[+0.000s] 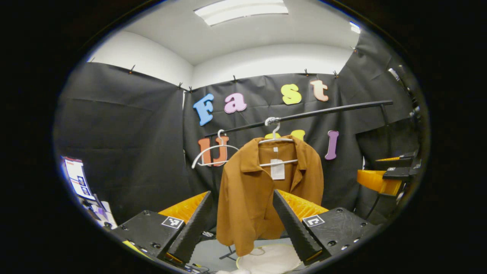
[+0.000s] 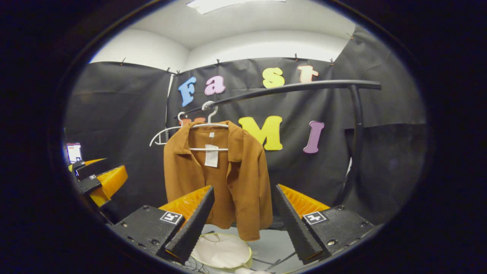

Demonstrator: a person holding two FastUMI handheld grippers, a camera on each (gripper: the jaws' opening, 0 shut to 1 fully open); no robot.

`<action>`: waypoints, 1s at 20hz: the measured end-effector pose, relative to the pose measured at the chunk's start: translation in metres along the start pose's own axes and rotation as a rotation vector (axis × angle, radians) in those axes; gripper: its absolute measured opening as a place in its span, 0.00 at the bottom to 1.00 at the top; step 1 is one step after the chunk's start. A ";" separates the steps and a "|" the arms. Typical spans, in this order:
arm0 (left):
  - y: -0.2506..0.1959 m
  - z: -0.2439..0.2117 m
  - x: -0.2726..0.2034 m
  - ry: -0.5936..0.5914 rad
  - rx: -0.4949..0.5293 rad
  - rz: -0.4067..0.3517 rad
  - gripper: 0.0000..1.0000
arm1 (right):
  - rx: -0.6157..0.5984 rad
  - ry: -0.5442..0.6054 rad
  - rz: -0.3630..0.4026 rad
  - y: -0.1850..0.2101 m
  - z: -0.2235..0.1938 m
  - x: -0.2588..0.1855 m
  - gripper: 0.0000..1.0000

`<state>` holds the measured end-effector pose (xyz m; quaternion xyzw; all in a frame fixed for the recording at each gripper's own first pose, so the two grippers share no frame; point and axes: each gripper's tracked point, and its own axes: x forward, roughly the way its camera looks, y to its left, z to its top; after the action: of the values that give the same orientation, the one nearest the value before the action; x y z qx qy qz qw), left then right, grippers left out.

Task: Grasp the clothes on the hanger with both hands and then place them into the laundry hamper below.

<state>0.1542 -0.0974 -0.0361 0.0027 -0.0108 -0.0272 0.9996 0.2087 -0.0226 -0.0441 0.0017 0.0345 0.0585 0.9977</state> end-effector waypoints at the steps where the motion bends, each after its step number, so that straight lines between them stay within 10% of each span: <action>1: -0.005 -0.005 0.013 0.007 -0.003 -0.002 0.99 | 0.007 0.004 0.010 0.000 -0.002 0.012 1.00; 20: -0.044 -0.039 0.219 0.023 -0.049 0.036 0.96 | -0.002 0.077 0.185 0.016 -0.017 0.227 1.00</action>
<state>0.3716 -0.1526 -0.0710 -0.0219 0.0012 -0.0093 0.9997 0.4303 0.0196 -0.0763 0.0014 0.0725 0.1503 0.9860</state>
